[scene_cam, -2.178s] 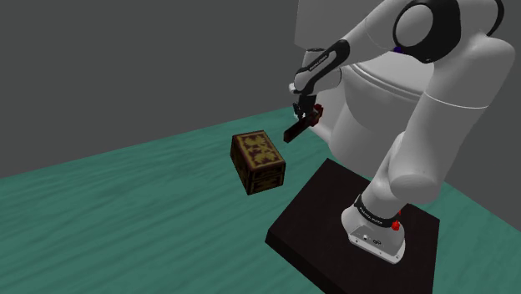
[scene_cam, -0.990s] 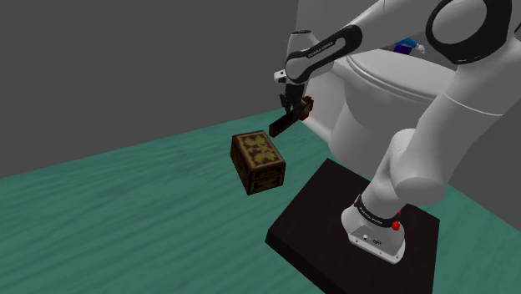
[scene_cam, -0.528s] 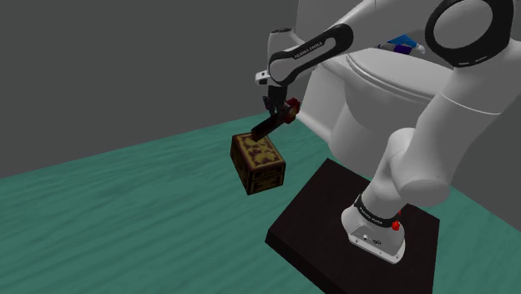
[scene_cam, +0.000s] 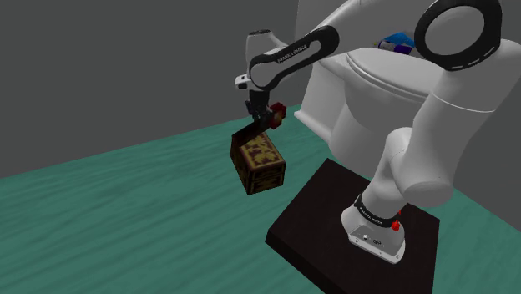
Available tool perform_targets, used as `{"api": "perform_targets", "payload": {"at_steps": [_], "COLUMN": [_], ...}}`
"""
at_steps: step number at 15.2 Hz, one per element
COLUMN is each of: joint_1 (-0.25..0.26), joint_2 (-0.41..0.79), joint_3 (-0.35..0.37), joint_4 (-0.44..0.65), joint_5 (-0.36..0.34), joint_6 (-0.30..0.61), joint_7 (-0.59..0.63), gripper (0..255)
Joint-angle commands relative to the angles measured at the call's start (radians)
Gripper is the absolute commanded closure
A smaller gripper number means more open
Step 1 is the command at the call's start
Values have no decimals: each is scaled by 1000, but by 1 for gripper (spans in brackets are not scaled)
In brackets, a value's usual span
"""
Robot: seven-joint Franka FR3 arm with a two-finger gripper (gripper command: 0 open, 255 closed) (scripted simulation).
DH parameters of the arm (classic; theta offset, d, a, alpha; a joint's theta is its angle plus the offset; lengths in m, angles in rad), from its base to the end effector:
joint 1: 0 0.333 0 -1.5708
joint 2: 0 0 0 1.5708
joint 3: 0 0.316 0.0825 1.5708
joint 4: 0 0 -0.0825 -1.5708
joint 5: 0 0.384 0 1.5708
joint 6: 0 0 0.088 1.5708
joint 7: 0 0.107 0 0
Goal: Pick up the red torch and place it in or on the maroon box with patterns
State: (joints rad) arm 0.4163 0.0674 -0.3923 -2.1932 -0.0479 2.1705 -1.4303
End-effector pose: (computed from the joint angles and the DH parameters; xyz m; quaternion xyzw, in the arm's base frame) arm 0.5301 0.0117 0.3503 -0.7365 -0.6743 0.0532 0.0031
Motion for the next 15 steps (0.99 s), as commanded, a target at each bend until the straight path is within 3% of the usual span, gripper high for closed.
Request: {"api": "perform_targets", "payload": {"at_steps": [1,15], "joint_1": [0,-13], "joint_2": [18,149], "joint_3": [2,15], "joint_4": [-6,-54], "joint_5": [8,69], "joint_6": [23,194], "joint_7": [-1,-37], "gripper": [255,255]}}
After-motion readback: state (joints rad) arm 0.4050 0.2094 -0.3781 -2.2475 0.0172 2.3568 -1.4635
